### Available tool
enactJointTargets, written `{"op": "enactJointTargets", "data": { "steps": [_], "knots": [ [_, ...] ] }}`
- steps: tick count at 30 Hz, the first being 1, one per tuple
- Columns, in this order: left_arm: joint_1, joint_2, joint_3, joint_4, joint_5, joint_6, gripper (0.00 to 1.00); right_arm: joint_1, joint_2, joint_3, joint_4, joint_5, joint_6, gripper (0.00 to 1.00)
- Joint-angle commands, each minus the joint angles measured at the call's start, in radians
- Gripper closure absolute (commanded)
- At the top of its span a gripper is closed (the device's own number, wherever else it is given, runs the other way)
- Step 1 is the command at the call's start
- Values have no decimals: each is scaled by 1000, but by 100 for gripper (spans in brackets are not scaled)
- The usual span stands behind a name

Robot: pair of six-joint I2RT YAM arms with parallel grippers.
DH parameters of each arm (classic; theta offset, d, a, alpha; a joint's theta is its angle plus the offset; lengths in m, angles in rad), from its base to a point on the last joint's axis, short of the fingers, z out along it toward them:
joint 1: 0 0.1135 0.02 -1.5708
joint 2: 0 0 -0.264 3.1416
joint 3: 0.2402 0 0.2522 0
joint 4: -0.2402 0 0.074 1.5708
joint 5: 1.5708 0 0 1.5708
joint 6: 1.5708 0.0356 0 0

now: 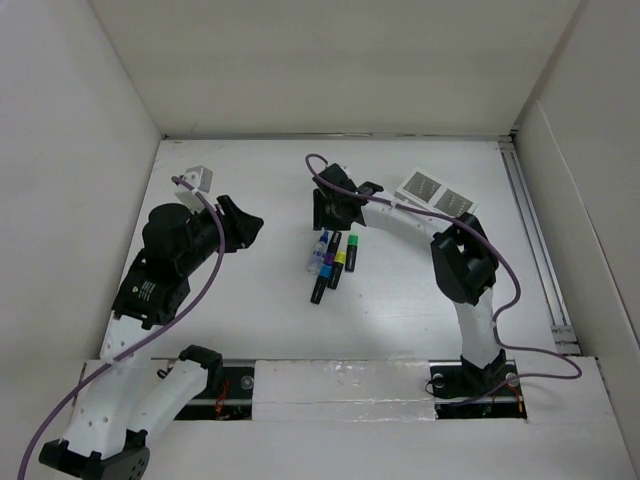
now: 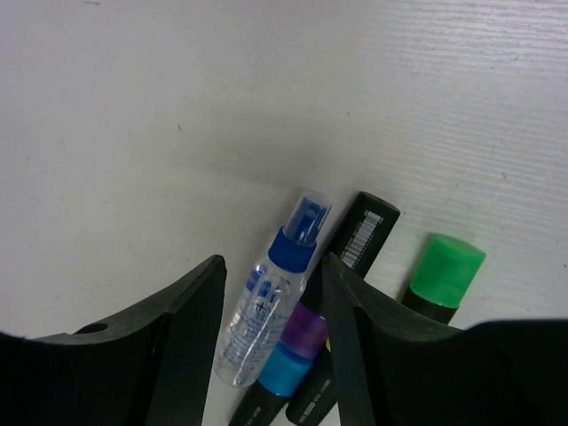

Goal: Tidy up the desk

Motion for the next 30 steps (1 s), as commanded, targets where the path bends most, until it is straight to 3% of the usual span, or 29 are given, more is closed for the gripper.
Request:
{"op": "enactJointTargets", "data": {
  "steps": [1,5,11,30],
  "knots": [
    [-14,-28,-6,42,21,-5,60,-13,39,95,-36,-13,43,47],
    [-14,-23,1,29,19,-5,58,-13,80,133,-95,5,77,47],
    [-44,-35,26,-11,-31,12,47,-22,115,135,-91,-38,110,47],
    [-63,-29,38,-24,-28,13,46,-31,174,145,-103,-104,195,49]
  ]
}}
